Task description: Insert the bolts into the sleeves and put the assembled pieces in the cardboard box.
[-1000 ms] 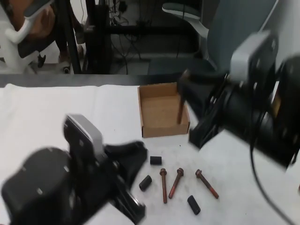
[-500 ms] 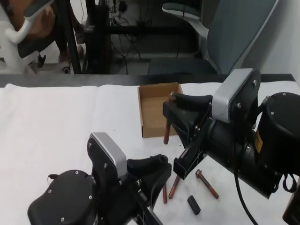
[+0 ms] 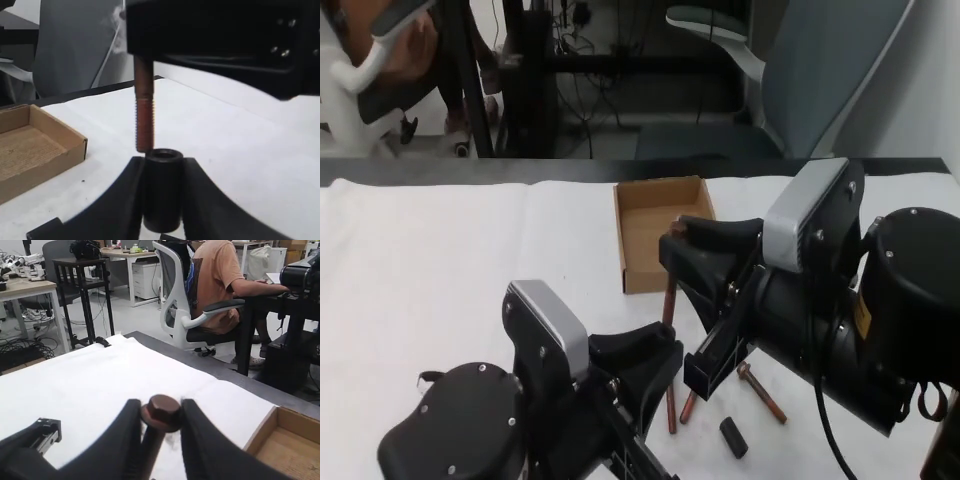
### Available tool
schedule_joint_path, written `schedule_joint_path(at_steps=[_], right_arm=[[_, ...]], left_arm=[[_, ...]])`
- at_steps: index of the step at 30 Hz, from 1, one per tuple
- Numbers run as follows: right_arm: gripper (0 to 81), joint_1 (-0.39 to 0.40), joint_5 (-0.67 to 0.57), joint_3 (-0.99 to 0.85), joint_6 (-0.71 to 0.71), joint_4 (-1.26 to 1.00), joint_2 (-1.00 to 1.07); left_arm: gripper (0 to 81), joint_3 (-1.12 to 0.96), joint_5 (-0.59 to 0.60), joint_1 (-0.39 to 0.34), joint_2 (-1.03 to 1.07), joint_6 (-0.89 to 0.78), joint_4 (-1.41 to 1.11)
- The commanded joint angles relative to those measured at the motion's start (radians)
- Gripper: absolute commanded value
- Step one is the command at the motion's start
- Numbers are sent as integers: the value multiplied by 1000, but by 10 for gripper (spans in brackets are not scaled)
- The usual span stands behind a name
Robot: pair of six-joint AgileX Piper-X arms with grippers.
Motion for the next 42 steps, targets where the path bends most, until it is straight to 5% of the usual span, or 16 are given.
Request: schedule_joint_path(at_steps=[1,35,38,42], right_arm=[[6,8,1,-5,7,-5,1],[1,27,-6,-5,29,109,1],[165,27,-49,-5,40,123,1],[666,26,10,-20,112,136,-6]], left_arm=[[18,-3,-7,13,-1,21,15],[18,-3,-79,13,21,79,-98],[18,-3,-74,13,21,71,-98],[18,-3,-50,13,21,56,-98]])
